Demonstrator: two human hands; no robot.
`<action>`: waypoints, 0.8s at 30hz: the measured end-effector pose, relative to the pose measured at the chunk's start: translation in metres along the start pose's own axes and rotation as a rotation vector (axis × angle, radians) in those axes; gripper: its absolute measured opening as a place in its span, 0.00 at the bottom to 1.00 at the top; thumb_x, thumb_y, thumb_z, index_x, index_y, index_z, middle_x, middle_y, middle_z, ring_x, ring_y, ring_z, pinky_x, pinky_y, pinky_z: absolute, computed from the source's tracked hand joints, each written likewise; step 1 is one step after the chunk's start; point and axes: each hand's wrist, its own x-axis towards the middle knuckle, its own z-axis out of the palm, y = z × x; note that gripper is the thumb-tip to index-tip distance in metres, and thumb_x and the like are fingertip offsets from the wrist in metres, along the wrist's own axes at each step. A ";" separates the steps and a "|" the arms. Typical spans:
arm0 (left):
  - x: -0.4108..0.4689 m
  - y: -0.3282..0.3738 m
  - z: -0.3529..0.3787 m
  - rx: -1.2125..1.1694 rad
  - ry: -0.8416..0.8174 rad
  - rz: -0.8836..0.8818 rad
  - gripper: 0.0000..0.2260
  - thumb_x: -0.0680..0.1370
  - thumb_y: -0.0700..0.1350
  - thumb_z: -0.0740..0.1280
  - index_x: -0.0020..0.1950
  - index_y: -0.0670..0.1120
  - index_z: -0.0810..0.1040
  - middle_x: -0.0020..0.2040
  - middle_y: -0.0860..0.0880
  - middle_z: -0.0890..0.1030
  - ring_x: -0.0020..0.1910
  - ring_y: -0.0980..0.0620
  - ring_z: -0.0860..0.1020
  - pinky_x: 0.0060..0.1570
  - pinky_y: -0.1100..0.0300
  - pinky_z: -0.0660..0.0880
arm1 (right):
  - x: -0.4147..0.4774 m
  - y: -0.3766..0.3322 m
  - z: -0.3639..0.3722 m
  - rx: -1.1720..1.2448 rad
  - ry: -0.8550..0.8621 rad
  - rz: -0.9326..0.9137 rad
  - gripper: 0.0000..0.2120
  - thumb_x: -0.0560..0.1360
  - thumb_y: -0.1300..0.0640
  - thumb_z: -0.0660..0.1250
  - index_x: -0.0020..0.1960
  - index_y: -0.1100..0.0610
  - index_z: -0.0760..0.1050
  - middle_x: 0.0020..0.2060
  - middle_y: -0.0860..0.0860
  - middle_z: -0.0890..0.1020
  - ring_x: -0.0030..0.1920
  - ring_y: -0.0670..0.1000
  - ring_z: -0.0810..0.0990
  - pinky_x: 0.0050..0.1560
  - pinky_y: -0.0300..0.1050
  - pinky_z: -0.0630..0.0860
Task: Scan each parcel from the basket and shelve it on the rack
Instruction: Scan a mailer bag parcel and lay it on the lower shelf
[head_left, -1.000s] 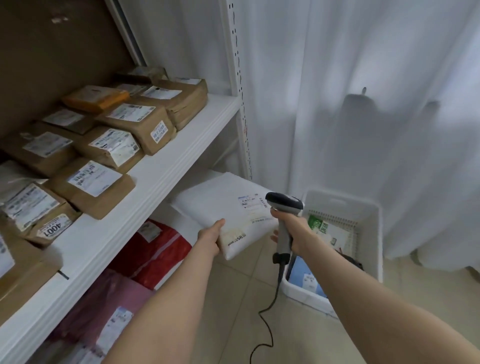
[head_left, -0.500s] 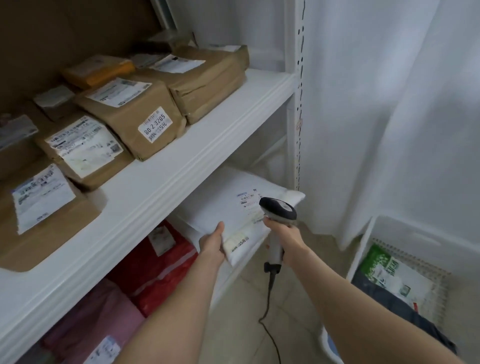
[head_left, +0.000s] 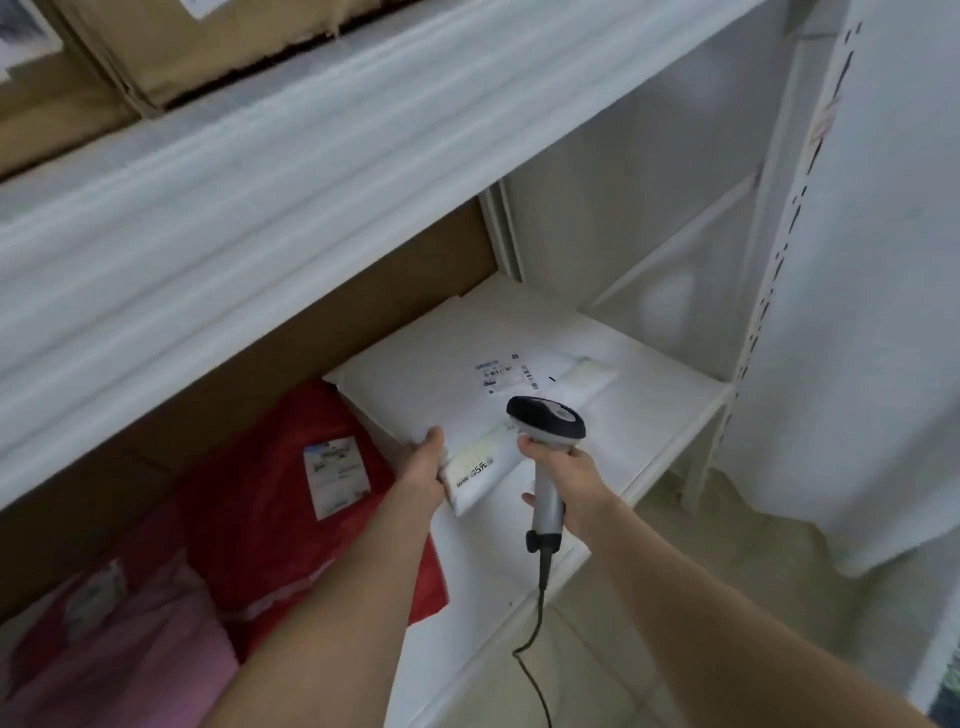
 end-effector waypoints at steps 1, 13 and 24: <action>0.006 0.001 -0.005 0.076 0.070 0.052 0.17 0.79 0.38 0.65 0.67 0.38 0.68 0.61 0.40 0.76 0.54 0.42 0.79 0.56 0.45 0.75 | 0.007 0.002 0.002 -0.011 -0.019 -0.001 0.08 0.74 0.58 0.73 0.50 0.57 0.75 0.47 0.51 0.75 0.54 0.57 0.73 0.54 0.56 0.78; 0.011 0.000 -0.004 1.774 -0.263 0.592 0.42 0.70 0.61 0.69 0.77 0.59 0.50 0.78 0.46 0.48 0.77 0.43 0.47 0.72 0.40 0.52 | 0.047 0.007 0.013 -0.030 0.039 -0.005 0.10 0.73 0.59 0.73 0.51 0.60 0.74 0.47 0.55 0.77 0.46 0.54 0.77 0.47 0.52 0.80; 0.016 0.020 -0.003 1.789 -0.100 0.457 0.27 0.77 0.48 0.65 0.74 0.53 0.58 0.67 0.43 0.65 0.65 0.40 0.67 0.62 0.46 0.70 | 0.037 -0.003 -0.006 0.043 0.061 0.036 0.16 0.73 0.58 0.74 0.56 0.61 0.74 0.50 0.60 0.76 0.51 0.57 0.77 0.45 0.50 0.81</action>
